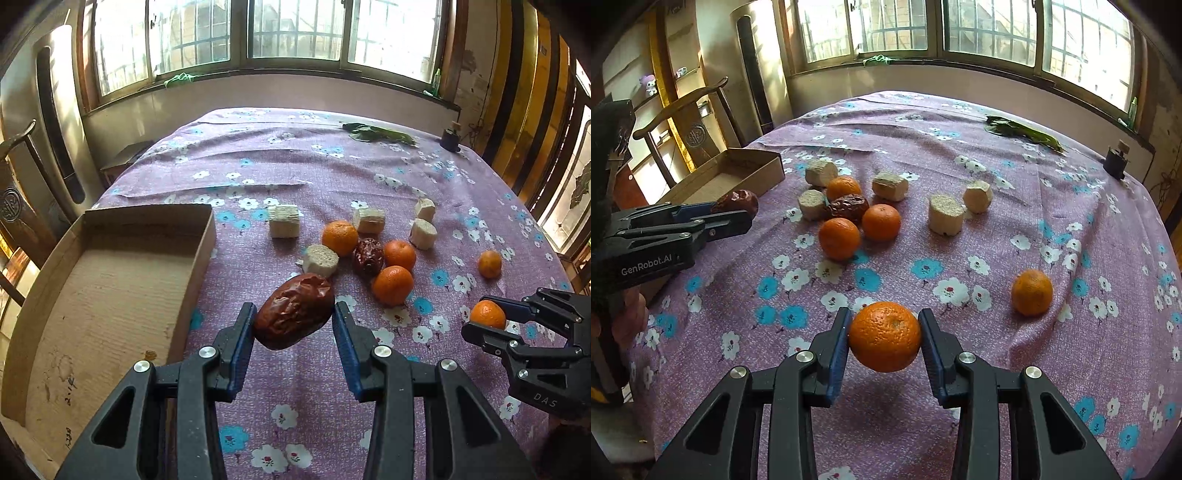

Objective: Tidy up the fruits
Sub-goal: 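Carry the date and orange to the cardboard box and open both tools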

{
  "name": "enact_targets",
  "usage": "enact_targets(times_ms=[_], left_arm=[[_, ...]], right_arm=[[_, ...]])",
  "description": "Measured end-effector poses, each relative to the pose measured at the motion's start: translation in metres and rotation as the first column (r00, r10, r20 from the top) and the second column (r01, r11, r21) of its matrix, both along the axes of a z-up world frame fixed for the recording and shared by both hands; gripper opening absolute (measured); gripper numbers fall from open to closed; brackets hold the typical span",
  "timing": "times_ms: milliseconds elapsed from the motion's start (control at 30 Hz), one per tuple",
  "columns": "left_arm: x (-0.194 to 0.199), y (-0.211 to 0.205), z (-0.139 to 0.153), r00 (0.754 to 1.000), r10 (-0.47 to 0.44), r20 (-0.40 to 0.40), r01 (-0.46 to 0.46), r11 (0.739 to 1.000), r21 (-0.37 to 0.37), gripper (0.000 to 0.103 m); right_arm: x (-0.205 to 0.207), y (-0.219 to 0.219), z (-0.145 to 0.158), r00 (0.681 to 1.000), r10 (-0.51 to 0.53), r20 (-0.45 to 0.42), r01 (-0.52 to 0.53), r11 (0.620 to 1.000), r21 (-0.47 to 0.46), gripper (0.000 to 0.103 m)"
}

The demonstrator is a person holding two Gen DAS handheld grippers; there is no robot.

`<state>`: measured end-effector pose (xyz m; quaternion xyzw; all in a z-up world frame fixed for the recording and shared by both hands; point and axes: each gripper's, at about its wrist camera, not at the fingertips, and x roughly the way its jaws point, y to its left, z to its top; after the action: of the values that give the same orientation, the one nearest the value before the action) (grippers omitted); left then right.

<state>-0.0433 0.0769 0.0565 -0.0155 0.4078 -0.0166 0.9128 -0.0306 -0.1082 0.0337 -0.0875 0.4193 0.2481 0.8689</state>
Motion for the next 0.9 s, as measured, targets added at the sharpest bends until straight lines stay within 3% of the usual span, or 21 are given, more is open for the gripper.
enact_targets(times_ms=[467,700,900], left_arm=[[-0.008,0.065,0.014,0.990,0.143,0.016,-0.143,0.989,0.046,0.041],[-0.003,0.110,0.015,0.974,0.225,0.004,-0.225,0.972,0.069,0.041],[0.009,0.145,0.007,0.958,0.285,-0.037,-0.283,0.958,0.047,0.041]], right_arm=[[0.012,0.075,0.018,0.990,0.136,0.025,-0.136,0.991,-0.006,0.040],[0.023,0.133,0.023,0.971,0.239,0.024,-0.239,0.971,-0.003,0.040],[0.032,0.180,0.027,0.949,0.314,0.024,-0.314,0.949,0.002,0.040]])
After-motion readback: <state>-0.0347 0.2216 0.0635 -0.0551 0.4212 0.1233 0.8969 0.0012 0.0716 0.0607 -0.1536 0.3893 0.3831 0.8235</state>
